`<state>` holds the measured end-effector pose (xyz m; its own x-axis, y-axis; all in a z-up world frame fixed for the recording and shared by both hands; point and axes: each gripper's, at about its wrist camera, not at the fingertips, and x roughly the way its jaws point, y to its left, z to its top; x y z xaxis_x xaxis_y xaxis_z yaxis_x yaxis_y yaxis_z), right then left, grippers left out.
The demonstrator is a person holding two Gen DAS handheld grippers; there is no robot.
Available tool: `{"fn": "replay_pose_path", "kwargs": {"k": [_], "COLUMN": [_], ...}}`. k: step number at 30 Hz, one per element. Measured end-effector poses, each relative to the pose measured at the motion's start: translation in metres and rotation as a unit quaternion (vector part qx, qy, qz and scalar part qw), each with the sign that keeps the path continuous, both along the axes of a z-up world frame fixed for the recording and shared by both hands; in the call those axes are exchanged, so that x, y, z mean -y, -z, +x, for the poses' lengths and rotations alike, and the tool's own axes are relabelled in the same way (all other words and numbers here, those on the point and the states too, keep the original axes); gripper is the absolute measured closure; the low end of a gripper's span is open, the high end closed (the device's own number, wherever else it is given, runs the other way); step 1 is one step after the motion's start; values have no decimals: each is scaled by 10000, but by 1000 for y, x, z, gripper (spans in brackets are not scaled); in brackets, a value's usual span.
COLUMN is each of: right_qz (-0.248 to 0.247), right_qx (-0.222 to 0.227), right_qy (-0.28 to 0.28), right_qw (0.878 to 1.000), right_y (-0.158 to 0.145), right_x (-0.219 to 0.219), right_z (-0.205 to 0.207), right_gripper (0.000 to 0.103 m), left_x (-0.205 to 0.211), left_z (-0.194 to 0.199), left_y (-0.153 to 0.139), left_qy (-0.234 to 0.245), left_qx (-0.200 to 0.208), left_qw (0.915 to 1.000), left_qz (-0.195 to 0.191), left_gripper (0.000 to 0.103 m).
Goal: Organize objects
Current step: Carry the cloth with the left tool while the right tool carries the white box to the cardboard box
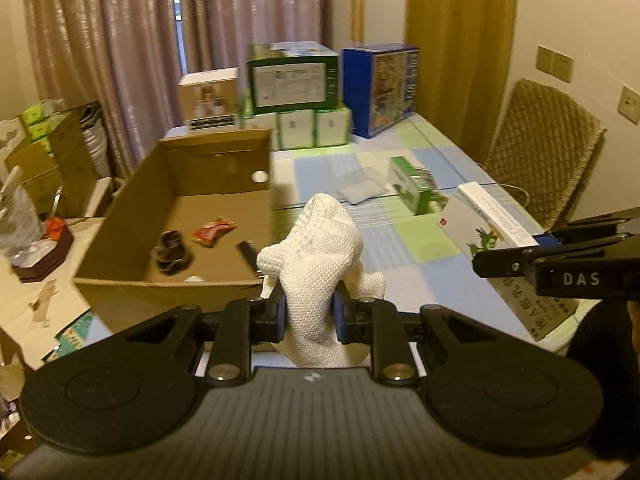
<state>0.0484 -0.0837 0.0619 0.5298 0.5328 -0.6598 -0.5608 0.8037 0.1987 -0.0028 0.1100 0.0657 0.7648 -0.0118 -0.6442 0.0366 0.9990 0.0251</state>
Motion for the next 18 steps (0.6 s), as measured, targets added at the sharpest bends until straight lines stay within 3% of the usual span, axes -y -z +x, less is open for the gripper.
{"fn": "replay_pose_path", "kwargs": {"k": [18], "right_qz": [64], "right_qx": [54], "right_qy": [-1026], "right_qw": [9947], "right_y": [-3], "right_x": [-105], "right_z": [9], "right_gripper": [80], "left_x": [-80], "left_z": [-7], "left_y": [-23], "left_qy": [-623], "left_qx": [147], "left_qw": [9975], "left_qz": [299], "left_gripper": [85]}}
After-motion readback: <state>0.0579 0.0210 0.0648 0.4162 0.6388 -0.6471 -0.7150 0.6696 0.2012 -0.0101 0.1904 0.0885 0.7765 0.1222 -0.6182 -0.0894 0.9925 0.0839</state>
